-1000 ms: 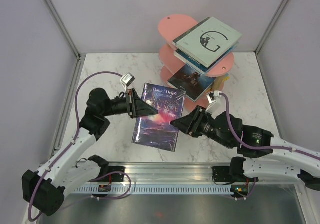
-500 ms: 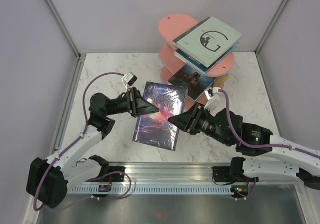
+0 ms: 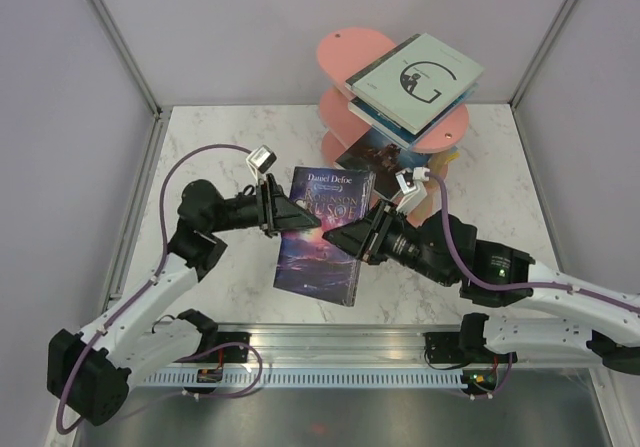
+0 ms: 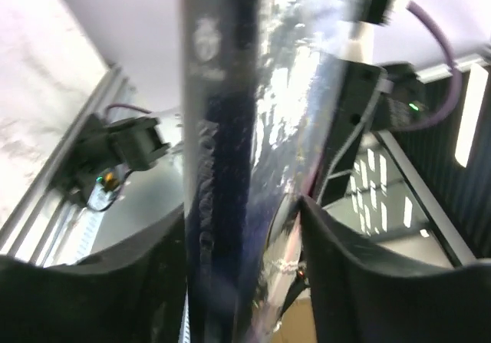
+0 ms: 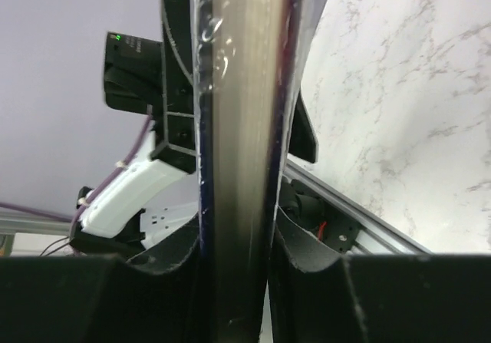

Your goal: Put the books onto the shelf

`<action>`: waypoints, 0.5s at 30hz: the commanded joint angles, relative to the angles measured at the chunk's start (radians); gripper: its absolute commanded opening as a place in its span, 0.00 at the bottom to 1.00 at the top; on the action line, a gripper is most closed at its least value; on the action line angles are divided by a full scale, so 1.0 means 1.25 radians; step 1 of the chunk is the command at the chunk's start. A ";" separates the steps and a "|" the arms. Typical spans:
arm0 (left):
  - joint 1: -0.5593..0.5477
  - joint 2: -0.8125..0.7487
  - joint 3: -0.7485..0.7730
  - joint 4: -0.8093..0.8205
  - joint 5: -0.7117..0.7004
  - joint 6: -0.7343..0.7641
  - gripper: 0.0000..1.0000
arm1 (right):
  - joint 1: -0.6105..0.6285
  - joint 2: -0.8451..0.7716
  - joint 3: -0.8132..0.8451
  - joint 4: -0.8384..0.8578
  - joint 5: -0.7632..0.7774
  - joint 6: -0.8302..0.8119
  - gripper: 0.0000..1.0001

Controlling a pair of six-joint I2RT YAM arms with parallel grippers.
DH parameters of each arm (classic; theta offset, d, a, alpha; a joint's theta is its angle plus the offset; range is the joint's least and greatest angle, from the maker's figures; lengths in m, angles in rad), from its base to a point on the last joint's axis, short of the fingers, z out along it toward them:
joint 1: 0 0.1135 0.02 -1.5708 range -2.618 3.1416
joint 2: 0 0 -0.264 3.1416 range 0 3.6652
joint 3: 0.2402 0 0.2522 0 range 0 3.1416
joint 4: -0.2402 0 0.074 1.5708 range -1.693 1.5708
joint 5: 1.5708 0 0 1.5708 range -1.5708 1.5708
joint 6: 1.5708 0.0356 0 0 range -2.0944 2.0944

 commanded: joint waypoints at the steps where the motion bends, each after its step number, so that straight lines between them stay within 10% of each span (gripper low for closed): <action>1: -0.003 -0.024 0.097 -0.527 -0.098 0.316 0.62 | 0.009 -0.068 0.097 0.092 0.023 -0.011 0.00; 8: 0.092 -0.062 0.240 -0.794 -0.195 0.467 0.95 | 0.009 -0.119 0.221 -0.087 0.131 -0.060 0.00; 15: 0.145 -0.090 0.287 -0.874 -0.259 0.504 0.97 | 0.008 0.007 0.493 -0.207 0.193 -0.136 0.00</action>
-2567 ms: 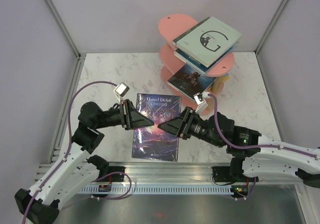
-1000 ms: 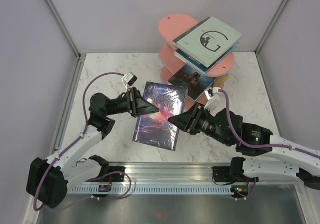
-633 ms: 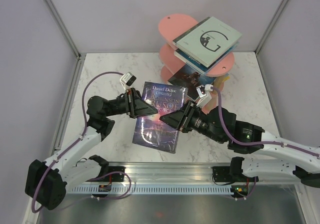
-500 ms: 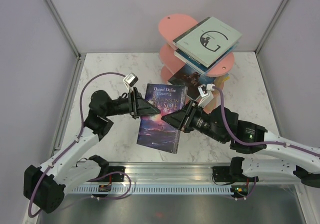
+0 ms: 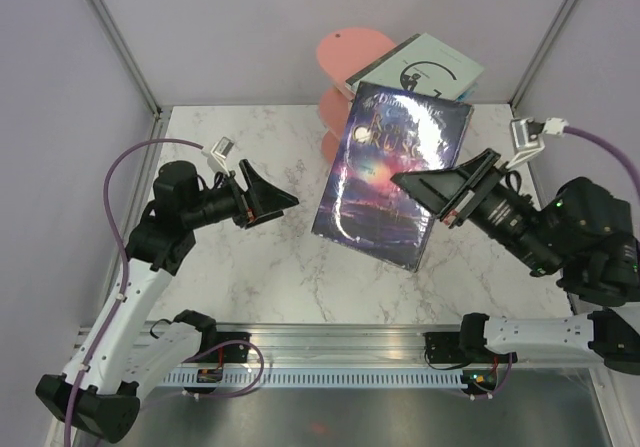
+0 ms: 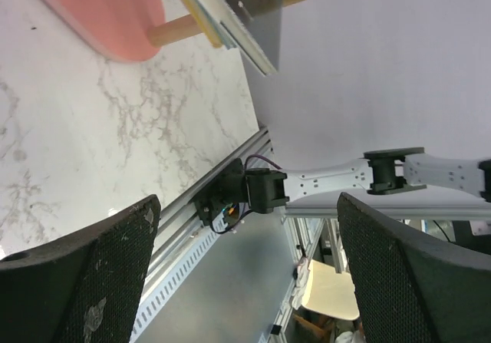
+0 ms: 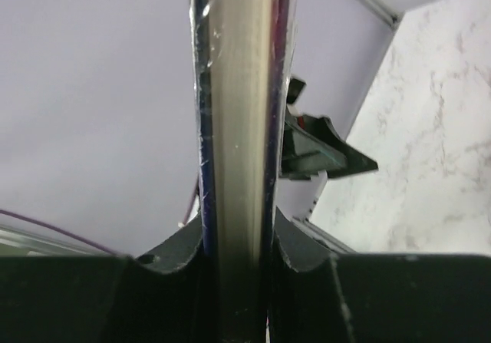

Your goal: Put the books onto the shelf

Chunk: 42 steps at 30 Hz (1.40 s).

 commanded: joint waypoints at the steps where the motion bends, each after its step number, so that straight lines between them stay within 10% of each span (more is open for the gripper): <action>1: 0.013 -0.012 0.052 -0.093 -0.052 0.084 0.98 | 0.003 0.049 0.137 0.047 0.062 -0.054 0.00; 11: 0.013 -0.004 0.062 -0.113 -0.065 0.099 0.98 | -0.010 0.351 0.621 -0.135 0.209 -0.249 0.00; 18: 0.013 0.011 0.079 -0.120 -0.047 0.109 0.98 | -0.280 0.449 0.697 -0.152 -0.037 -0.195 0.00; 26: 0.014 0.005 0.115 -0.164 -0.047 0.133 0.98 | -0.752 0.464 0.603 -0.003 -0.479 0.030 0.00; 42: 0.016 -0.076 0.088 -0.223 -0.084 0.140 0.98 | -0.954 0.378 0.244 0.252 -0.623 0.273 0.00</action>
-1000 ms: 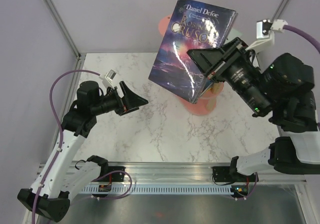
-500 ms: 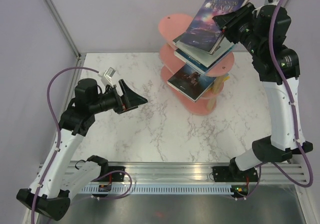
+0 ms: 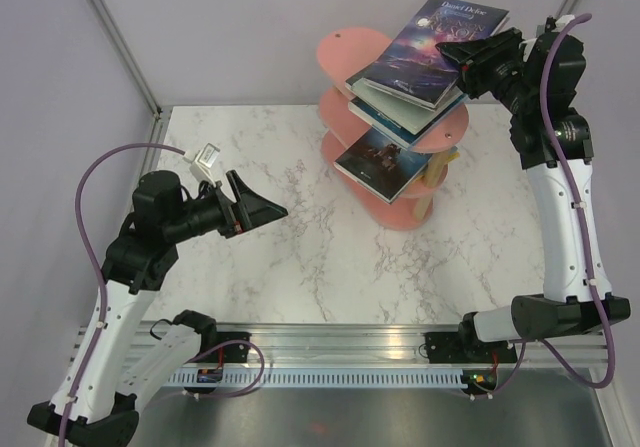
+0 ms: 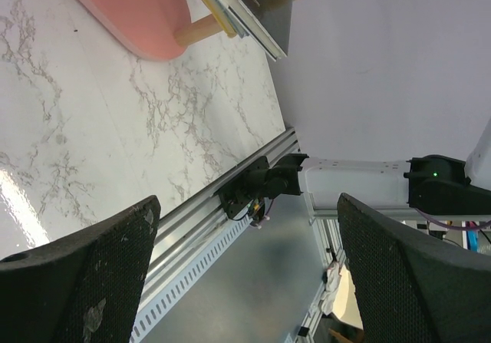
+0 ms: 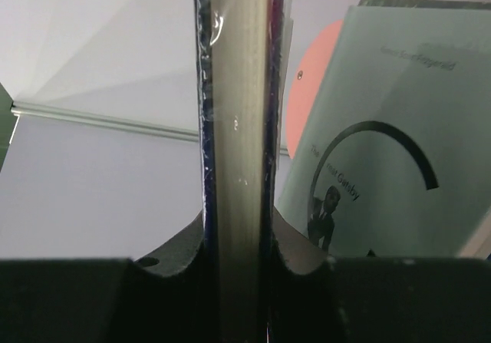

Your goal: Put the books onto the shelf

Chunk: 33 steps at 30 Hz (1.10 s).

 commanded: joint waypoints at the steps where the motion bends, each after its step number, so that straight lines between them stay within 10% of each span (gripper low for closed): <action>1: 0.006 -0.006 0.002 -0.018 -0.016 0.036 0.98 | -0.016 -0.035 -0.017 0.187 -0.026 0.088 0.00; 8: 0.005 -0.009 0.001 -0.020 -0.021 0.039 0.98 | -0.016 -0.039 -0.053 0.197 -0.028 0.103 0.00; 21: 0.005 -0.006 -0.001 -0.020 -0.020 0.043 0.98 | -0.023 -0.090 -0.129 0.198 -0.013 0.085 0.57; 25: 0.006 -0.005 -0.004 -0.021 -0.020 0.043 0.98 | -0.023 -0.106 -0.109 0.160 -0.007 0.052 0.94; 33: 0.005 0.002 -0.009 -0.021 -0.021 0.047 0.98 | -0.034 -0.043 0.028 -0.095 -0.046 -0.065 0.98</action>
